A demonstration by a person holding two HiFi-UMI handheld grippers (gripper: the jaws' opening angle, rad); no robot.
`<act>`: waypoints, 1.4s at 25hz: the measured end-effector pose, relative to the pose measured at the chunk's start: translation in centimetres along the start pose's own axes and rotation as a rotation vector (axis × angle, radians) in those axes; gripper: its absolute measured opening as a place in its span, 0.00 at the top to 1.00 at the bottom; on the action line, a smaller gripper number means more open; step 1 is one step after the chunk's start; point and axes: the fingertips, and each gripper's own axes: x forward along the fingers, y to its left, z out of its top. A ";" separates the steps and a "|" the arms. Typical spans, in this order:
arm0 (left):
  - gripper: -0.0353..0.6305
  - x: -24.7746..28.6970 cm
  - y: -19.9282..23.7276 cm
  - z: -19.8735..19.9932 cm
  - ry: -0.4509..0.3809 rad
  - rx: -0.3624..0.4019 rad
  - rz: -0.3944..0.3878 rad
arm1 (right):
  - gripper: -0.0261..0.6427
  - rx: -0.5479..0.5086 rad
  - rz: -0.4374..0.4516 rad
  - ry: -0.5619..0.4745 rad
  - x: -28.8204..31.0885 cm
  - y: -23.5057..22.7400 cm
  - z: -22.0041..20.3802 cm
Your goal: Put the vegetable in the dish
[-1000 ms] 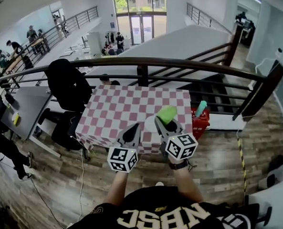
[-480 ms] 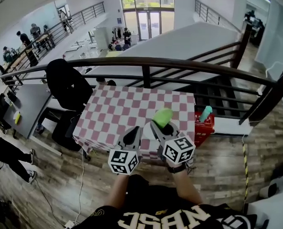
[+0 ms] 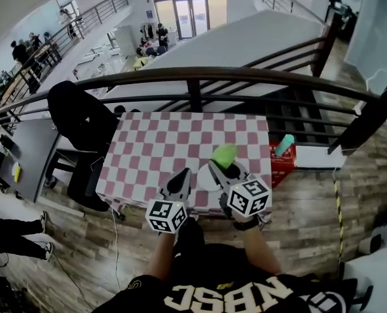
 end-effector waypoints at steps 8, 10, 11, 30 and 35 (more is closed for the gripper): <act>0.92 3.4 1.3 -1.8 0.109 0.113 -0.151 | 0.81 0.036 -0.018 0.059 1.5 -3.5 -2.1; 0.91 3.9 1.8 -2.7 0.147 0.121 -0.195 | 0.81 0.081 0.006 0.095 1.9 -4.1 -3.6; 0.91 4.1 2.1 -3.3 0.171 0.123 -0.215 | 0.81 0.110 0.029 0.117 2.0 -4.2 -4.3; 0.32 6.7 2.7 -17.1 0.550 0.241 -0.690 | 0.81 0.500 0.360 0.349 5.0 -4.4 -15.9; 0.30 7.8 1.3 -15.3 0.444 0.244 -0.833 | 0.81 0.712 0.550 0.128 4.6 -4.6 -14.5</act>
